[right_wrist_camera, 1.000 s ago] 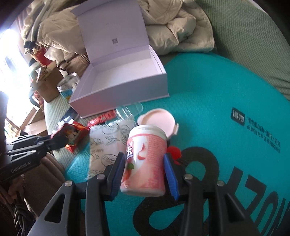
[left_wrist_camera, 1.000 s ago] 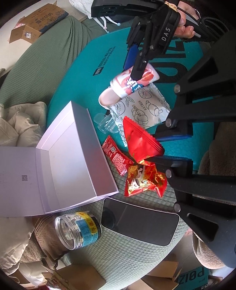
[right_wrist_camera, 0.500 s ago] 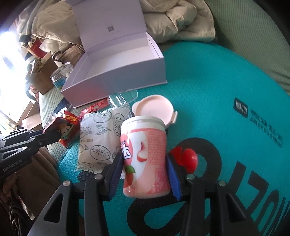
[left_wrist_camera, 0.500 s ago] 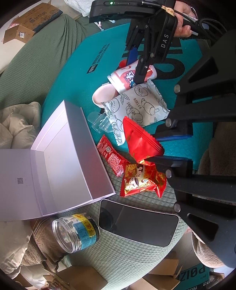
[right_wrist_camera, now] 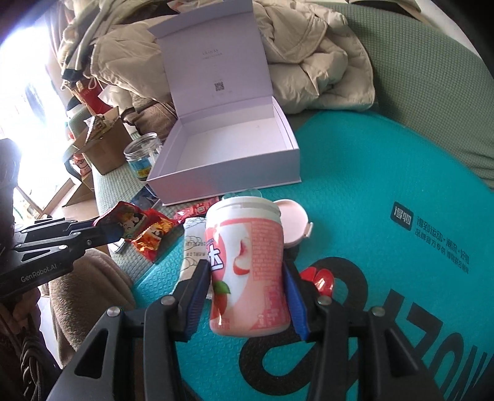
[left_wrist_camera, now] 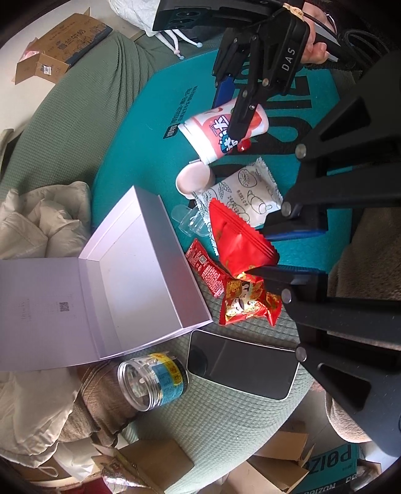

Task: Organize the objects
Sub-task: 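Grasp the pink gum bottle with the right gripper while the left grasps the red packet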

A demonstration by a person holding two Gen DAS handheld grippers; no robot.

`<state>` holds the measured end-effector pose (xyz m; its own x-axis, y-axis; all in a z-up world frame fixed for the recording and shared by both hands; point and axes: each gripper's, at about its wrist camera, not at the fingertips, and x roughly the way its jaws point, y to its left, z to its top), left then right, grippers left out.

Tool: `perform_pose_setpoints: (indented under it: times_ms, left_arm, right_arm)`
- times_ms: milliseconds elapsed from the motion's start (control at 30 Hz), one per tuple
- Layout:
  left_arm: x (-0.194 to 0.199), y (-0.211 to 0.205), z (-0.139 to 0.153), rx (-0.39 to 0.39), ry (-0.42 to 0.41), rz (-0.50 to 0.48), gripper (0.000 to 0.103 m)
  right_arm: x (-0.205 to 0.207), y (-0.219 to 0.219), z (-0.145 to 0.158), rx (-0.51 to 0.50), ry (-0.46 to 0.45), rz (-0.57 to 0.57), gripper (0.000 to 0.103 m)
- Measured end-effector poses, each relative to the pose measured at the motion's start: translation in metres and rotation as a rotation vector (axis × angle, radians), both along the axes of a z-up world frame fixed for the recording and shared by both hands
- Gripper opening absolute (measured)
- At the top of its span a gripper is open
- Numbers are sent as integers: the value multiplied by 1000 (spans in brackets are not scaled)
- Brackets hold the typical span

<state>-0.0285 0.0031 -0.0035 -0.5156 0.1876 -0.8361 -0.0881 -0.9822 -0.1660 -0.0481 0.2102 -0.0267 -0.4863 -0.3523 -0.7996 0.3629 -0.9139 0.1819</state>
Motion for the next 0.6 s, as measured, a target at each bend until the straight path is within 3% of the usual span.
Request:
perform_pose_setpoints:
  times_ms: [333,600]
  left_arm:
    - [47,7,35,-37,76,20,13]
    - [67,7,33,-15,88,36,13]
  right_arm:
    - [43,1,25,-55,59,36,48]
    - [57,-2,30,-22,63,63,48]
